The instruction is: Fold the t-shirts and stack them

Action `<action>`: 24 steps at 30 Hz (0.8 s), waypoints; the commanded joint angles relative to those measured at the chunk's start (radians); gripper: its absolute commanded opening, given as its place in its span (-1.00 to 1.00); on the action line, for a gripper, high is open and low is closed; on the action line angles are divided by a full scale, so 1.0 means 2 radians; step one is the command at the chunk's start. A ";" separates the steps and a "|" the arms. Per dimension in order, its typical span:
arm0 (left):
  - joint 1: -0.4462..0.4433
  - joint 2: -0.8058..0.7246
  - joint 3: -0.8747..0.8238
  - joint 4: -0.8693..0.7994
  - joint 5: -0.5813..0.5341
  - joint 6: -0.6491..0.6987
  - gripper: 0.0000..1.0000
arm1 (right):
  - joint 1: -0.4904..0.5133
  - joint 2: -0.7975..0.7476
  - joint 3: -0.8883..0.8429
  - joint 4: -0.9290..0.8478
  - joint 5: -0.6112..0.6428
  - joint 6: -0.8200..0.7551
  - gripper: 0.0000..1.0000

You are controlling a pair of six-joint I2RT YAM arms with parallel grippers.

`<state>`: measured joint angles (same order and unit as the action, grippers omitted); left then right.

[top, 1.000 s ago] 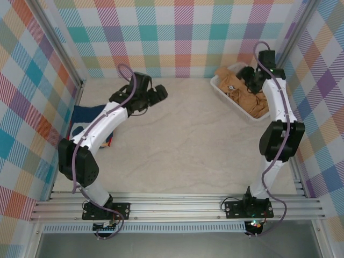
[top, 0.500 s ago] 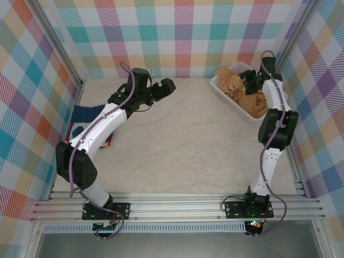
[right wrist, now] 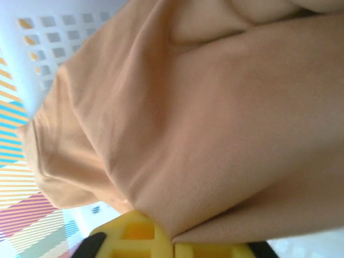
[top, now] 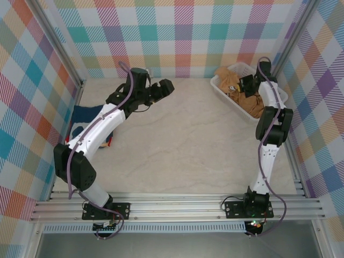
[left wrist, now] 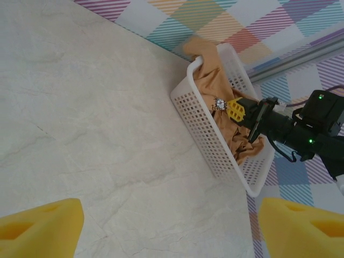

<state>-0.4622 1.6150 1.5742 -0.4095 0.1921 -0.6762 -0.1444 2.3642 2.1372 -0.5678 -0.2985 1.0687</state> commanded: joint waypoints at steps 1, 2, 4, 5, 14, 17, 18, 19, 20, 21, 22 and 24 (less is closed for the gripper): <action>0.002 -0.042 -0.004 -0.027 -0.016 0.019 0.69 | 0.006 -0.019 0.037 0.017 0.001 -0.031 -1.00; 0.002 -0.048 -0.008 -0.030 -0.019 0.021 0.68 | 0.010 -0.033 0.037 0.025 0.007 -0.041 -1.00; 0.002 -0.059 -0.017 -0.033 -0.027 0.024 0.68 | 0.017 -0.061 0.043 0.035 0.018 -0.060 -1.00; 0.002 -0.062 -0.019 -0.037 -0.031 0.024 0.68 | 0.022 -0.073 0.054 0.032 0.023 -0.068 -1.00; 0.005 -0.056 0.027 -0.080 -0.071 0.042 0.65 | 0.080 -0.162 0.147 0.011 0.003 -0.123 -1.00; 0.006 -0.053 0.045 -0.098 -0.089 0.041 0.64 | 0.115 -0.175 0.203 -0.012 -0.018 -0.146 -1.00; 0.006 -0.053 0.048 -0.100 -0.093 0.042 0.64 | 0.128 -0.182 0.217 -0.018 -0.019 -0.153 -1.00; 0.006 -0.054 0.049 -0.102 -0.097 0.041 0.64 | 0.139 -0.189 0.223 -0.017 -0.024 -0.155 -1.00; 0.006 -0.057 0.051 -0.106 -0.105 0.040 0.64 | 0.151 -0.196 0.226 -0.012 -0.033 -0.154 -1.00; 0.006 -0.061 0.053 -0.111 -0.116 0.041 0.65 | 0.164 -0.203 0.227 -0.011 -0.040 -0.154 -1.00; 0.006 -0.063 0.056 -0.118 -0.129 0.040 0.65 | 0.176 -0.209 0.225 -0.017 -0.041 -0.152 -1.00; 0.006 -0.066 0.070 -0.152 -0.171 0.037 0.66 | 0.203 -0.222 0.202 -0.028 -0.050 -0.148 -1.00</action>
<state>-0.4603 1.5085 1.6669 -0.6140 -0.0307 -0.6125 0.2161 1.9381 2.5721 -0.5838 -0.3439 0.7994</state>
